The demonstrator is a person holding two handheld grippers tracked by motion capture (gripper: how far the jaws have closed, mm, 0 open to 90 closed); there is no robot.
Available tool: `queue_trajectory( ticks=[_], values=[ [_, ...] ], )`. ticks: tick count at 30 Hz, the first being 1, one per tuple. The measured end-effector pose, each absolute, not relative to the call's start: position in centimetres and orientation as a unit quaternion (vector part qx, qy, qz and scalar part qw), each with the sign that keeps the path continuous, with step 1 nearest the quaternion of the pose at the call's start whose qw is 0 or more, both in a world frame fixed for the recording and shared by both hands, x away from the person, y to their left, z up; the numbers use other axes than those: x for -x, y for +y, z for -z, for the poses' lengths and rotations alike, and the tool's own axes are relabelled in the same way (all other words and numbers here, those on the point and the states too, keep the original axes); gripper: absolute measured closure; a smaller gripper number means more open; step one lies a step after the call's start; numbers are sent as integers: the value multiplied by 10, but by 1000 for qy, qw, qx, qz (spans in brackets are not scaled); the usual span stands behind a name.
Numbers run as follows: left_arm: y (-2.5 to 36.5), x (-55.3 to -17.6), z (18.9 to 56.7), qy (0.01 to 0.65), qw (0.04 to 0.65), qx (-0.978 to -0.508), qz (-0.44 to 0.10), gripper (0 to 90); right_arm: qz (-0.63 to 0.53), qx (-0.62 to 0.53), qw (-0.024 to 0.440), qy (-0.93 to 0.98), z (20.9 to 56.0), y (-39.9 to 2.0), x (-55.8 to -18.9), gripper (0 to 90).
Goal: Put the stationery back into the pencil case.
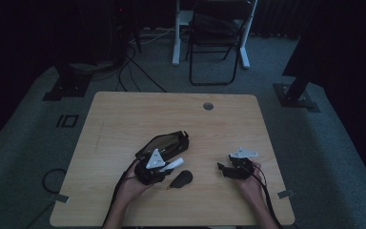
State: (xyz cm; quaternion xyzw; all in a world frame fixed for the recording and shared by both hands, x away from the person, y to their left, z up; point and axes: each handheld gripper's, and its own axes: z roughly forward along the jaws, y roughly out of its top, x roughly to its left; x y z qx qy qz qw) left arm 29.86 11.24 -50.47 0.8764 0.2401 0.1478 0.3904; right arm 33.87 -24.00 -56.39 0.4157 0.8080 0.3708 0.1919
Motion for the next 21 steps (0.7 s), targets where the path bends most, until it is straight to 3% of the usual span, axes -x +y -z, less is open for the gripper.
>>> queue_trajectory(
  ticks=[21],
  values=[
    [112,-301,489,229,398,-874,-157,708,-371,-416,192,808,564,-240,-339,350]
  ],
)
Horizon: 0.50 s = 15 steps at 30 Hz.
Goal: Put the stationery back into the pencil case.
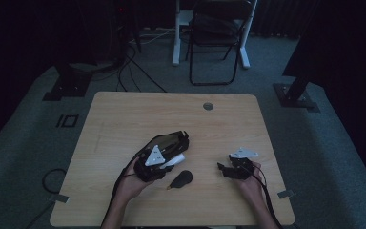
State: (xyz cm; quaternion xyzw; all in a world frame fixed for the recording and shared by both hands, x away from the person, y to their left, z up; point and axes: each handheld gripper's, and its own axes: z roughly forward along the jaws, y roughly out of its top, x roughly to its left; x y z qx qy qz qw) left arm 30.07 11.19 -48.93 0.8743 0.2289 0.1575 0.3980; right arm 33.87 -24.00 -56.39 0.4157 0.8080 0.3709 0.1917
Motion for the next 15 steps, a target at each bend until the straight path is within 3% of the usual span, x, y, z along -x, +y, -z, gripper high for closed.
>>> queue_trajectory(
  ticks=[15],
  values=[
    [117,-305,480,229,401,-872,-165,708,-371,-415,191,808,564,-240,-339,351]
  ],
)
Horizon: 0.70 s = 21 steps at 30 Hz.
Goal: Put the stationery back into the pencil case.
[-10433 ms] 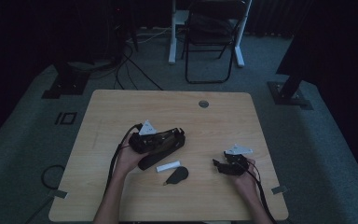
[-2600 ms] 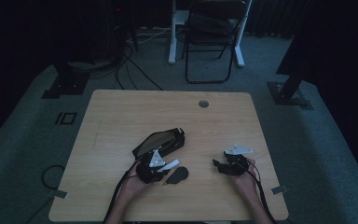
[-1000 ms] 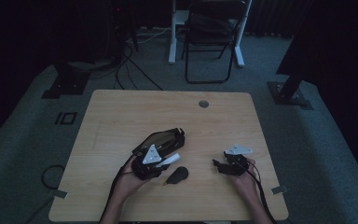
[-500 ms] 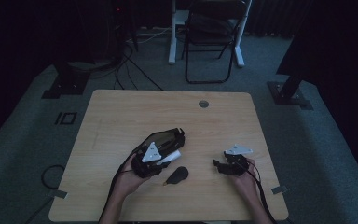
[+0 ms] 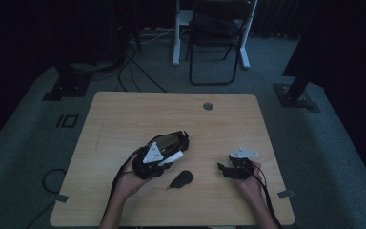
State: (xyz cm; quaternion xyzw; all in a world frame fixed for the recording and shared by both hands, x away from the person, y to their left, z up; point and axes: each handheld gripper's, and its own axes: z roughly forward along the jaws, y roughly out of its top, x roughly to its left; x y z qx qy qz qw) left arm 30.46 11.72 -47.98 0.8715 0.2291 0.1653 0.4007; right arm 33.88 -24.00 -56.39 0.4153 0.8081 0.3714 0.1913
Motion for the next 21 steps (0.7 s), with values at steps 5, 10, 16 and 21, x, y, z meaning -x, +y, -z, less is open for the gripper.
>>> queue_trajectory(
  ticks=[5,10,16,21],
  values=[
    [119,-306,477,230,403,-870,-168,709,-371,-415,191,808,564,-240,-339,351],
    [120,-306,474,229,404,-869,-171,708,-372,-415,191,808,564,-240,-339,352],
    [118,-308,471,229,406,-867,-173,708,-372,-415,191,808,564,-240,-339,352],
    [118,-309,469,228,407,-867,-174,708,-372,-415,191,808,564,-240,-339,352]
  ],
)
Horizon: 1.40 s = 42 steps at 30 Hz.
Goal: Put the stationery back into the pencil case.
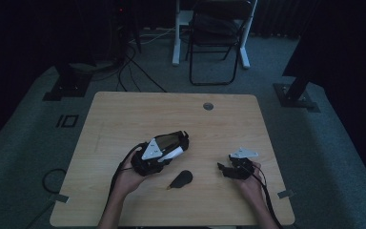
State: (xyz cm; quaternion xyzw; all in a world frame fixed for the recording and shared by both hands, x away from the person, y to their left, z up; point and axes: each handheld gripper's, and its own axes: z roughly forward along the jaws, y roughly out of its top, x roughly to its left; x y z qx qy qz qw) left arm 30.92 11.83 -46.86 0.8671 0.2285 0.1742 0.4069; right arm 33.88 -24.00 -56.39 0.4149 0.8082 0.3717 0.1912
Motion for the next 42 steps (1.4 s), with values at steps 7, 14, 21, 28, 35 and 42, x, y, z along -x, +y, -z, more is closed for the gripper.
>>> queue_trajectory(
  ticks=[7,14,21,28,35,42],
  values=[
    [120,-311,466,229,411,-865,-175,708,-371,-415,191,808,564,-240,-339,351],
    [124,-313,466,233,412,-863,-178,708,-371,-415,191,808,564,-240,-339,351],
    [128,-316,464,240,415,-859,-180,708,-372,-415,191,808,564,-240,-339,351],
    [132,-320,464,247,417,-855,-182,709,-372,-415,192,808,564,-240,-339,351],
    [134,-325,464,256,417,-852,-185,709,-371,-415,191,808,564,-240,-339,351],
    [137,-330,465,267,416,-849,-186,708,-371,-415,191,808,564,-240,-339,351]
  ],
)
